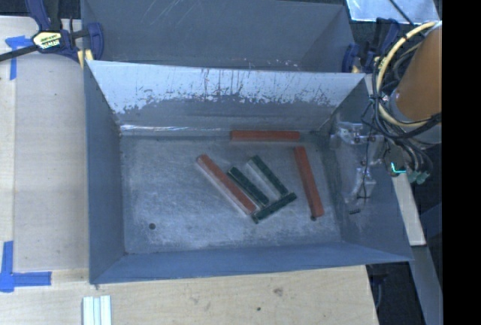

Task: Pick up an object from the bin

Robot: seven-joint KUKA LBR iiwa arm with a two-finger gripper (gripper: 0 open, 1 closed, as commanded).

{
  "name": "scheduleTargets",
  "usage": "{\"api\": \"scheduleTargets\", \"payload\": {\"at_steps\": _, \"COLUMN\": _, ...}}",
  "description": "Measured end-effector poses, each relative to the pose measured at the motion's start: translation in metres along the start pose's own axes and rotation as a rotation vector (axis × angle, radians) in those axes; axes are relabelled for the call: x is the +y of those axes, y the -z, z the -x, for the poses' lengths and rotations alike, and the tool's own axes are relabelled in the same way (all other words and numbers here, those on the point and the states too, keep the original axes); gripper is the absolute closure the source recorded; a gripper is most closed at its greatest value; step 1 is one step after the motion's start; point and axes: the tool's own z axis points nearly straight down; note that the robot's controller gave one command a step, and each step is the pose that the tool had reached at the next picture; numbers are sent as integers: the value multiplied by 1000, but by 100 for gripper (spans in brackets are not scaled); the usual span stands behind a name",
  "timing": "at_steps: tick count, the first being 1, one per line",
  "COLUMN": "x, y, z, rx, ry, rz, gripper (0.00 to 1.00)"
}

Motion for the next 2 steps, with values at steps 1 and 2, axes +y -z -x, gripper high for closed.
{"api": "scheduleTargets", "payload": {"at_steps": 1, "x": 0, "y": 0, "z": 0, "rx": 0, "ry": 0, "rz": 0, "gripper": 0}}
{"api": "scheduleTargets", "payload": {"at_steps": 2, "x": 19, "y": -52, "z": 6, "rx": -6, "ry": 0, "rz": -1, "gripper": 0}}
